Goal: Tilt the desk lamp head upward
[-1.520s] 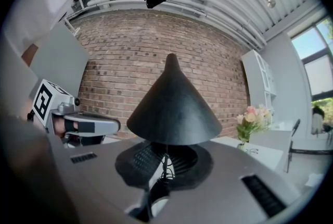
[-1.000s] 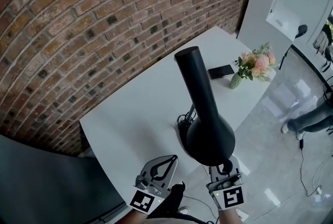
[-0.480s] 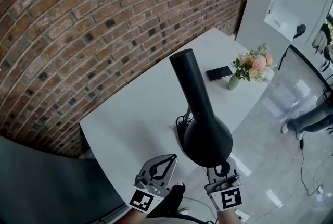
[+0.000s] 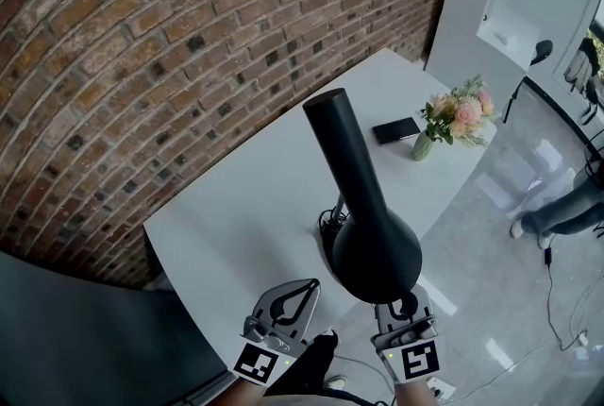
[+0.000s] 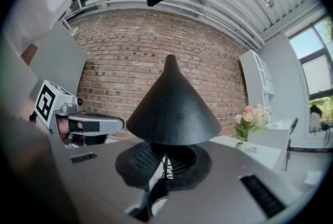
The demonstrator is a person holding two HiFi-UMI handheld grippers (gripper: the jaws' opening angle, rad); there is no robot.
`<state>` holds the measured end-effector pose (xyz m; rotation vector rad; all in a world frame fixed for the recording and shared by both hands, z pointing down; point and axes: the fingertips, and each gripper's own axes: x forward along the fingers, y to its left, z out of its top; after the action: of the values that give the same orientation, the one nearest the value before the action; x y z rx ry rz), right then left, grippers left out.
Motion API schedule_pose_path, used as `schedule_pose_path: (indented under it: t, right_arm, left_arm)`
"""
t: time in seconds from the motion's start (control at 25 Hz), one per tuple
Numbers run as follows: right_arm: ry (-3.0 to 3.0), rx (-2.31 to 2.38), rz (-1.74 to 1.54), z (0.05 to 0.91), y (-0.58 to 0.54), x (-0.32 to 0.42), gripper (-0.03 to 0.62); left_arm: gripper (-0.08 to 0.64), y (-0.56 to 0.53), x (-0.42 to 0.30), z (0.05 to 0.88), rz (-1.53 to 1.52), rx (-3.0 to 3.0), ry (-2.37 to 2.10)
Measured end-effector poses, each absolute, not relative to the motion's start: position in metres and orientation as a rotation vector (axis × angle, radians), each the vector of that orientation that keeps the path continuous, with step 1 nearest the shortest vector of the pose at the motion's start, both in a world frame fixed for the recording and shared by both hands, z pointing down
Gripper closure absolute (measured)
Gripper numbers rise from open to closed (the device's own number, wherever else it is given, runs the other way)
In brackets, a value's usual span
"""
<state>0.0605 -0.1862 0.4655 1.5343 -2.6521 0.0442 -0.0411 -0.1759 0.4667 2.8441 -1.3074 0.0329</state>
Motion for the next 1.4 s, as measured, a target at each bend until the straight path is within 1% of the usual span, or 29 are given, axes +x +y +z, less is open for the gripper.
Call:
schedule_pose_path:
  t: [1.4]
  right_arm:
    - [-2.643,1.536,0.004,0.450,-0.176,0.064,0.580]
  left_arm:
    - [0.552,-0.162,-0.041,0.460,-0.013,2.841,-1.319]
